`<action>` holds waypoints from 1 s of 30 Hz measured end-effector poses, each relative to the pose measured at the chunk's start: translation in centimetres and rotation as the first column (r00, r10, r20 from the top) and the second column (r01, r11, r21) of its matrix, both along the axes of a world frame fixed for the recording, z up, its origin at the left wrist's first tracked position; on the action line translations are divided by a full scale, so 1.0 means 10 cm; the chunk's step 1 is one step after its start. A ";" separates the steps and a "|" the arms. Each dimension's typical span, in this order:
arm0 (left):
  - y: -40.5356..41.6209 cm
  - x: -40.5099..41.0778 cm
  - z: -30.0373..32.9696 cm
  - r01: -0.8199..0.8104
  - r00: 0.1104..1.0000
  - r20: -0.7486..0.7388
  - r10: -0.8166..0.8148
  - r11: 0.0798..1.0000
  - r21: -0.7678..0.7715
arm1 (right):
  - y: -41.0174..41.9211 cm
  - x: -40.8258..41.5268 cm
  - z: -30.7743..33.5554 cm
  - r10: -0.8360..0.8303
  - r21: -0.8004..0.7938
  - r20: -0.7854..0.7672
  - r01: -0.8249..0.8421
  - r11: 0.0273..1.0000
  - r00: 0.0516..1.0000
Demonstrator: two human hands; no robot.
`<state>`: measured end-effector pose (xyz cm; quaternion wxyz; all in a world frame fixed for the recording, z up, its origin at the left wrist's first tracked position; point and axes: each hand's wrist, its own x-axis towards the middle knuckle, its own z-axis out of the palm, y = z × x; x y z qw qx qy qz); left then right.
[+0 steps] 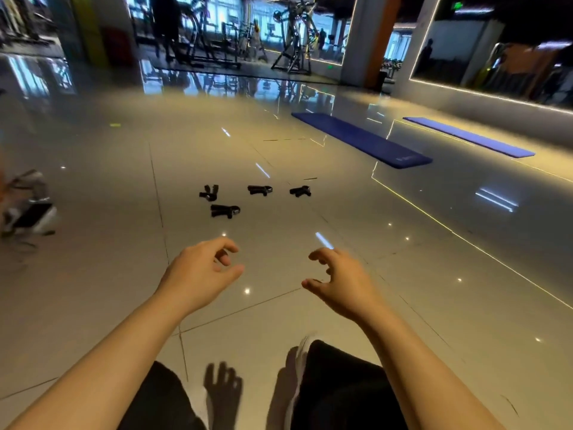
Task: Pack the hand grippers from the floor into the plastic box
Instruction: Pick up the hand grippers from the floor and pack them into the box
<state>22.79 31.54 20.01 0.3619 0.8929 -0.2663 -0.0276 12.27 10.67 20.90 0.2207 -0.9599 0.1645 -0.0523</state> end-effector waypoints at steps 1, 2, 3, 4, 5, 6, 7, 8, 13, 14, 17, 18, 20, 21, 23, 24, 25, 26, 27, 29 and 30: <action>-0.08 0.09 -0.04 -0.002 1.000 0.000 0.002 1.000 0.000 | -0.09 0.12 -0.03 -0.010 0.019 -0.006 0.010 1.000 1.000; -0.16 0.18 -0.07 -0.007 1.000 -0.004 0.007 1.000 0.002 | -0.19 0.26 -0.03 -0.024 0.070 0.017 0.022 0.997 1.000; -0.26 0.26 -0.11 -0.005 1.000 -0.015 0.006 1.000 0.013 | -0.29 0.40 -0.01 -0.042 0.138 0.068 0.032 0.990 0.997; -0.35 0.33 -0.14 0.004 1.000 -0.024 -0.003 0.999 0.038 | -0.38 0.54 0.03 -0.064 0.203 0.122 0.038 0.978 0.990; -0.44 0.40 -0.16 0.023 0.999 -0.029 -0.021 0.997 0.072 | -0.45 0.67 0.06 -0.080 0.248 0.163 0.038 0.968 0.983; -0.53 0.48 -0.14 0.046 0.999 -0.018 -0.045 0.992 0.113 | -0.51 0.81 0.08 -0.088 0.280 0.175 0.036 0.959 0.981; -0.63 0.60 -0.09 0.063 0.998 0.009 -0.065 0.987 0.146 | -0.57 0.95 0.07 -0.088 0.304 0.178 0.031 0.952 0.980; -0.72 0.73 -0.02 0.071 0.996 0.047 -0.079 0.984 0.163 | -0.63 1.09 0.06 -0.096 0.325 0.177 0.034 0.945 0.980; -0.91 1.51 0.18 0.002 0.986 0.165 -0.013 0.998 0.066 | -0.74 1.79 -0.06 -0.094 0.336 0.144 0.040 0.941 0.985; -0.86 1.65 0.09 -0.002 0.990 0.142 -0.007 0.998 0.066 | -0.73 1.93 -0.08 -0.072 0.328 0.129 0.026 0.944 0.989; -0.62 2.05 -0.30 0.041 0.999 0.022 -0.048 0.971 0.237 | -0.66 2.37 -0.07 -0.005 0.286 0.088 -0.020 0.958 0.996; -0.56 2.23 -0.37 0.055 0.998 0.010 -0.061 0.952 0.300 | -0.64 2.55 -0.04 0.013 0.263 0.091 -0.037 0.964 0.996; -0.49 2.59 -0.39 0.045 0.998 0.034 -0.060 0.938 0.343 | -0.57 2.88 0.05 0.051 0.212 0.113 -0.074 0.974 0.992; -0.47 2.75 -0.37 0.025 0.998 0.042 -0.040 0.947 0.319 | -0.52 3.03 0.09 0.074 0.181 0.120 -0.095 0.979 0.990; -0.45 3.03 -0.30 -0.002 0.998 0.055 -0.012 0.968 0.250 | -0.43 3.30 0.14 0.144 0.110 0.129 -0.158 0.981 0.981; -0.46 3.15 -0.27 -0.008 0.998 0.059 -0.005 0.976 0.219 | -0.39 3.42 0.15 0.179 0.077 0.131 -0.190 0.979 0.975; -0.48 3.27 -0.24 -0.017 0.999 0.049 0.009 0.984 0.176 | -0.37 3.53 0.14 0.207 0.046 0.131 -0.214 0.976 0.970; -0.51 3.38 -0.20 -0.029 0.999 0.039 0.025 0.993 0.113 | -0.38 3.64 0.13 0.228 0.022 0.127 -0.232 0.972 0.965; -0.56 3.49 -0.16 -0.039 0.999 0.033 0.037 0.998 0.058 | -0.42 3.75 0.11 0.243 0.004 0.121 -0.245 0.969 0.962; -0.66 3.73 -0.14 -0.053 0.997 0.057 0.051 0.998 0.038 | -0.55 3.96 0.02 0.263 -0.010 0.106 -0.264 0.965 0.959; -0.72 3.85 -0.16 -0.059 0.996 0.074 0.053 0.995 0.079 | -0.64 4.07 -0.05 0.262 -0.005 0.096 -0.263 0.965 0.960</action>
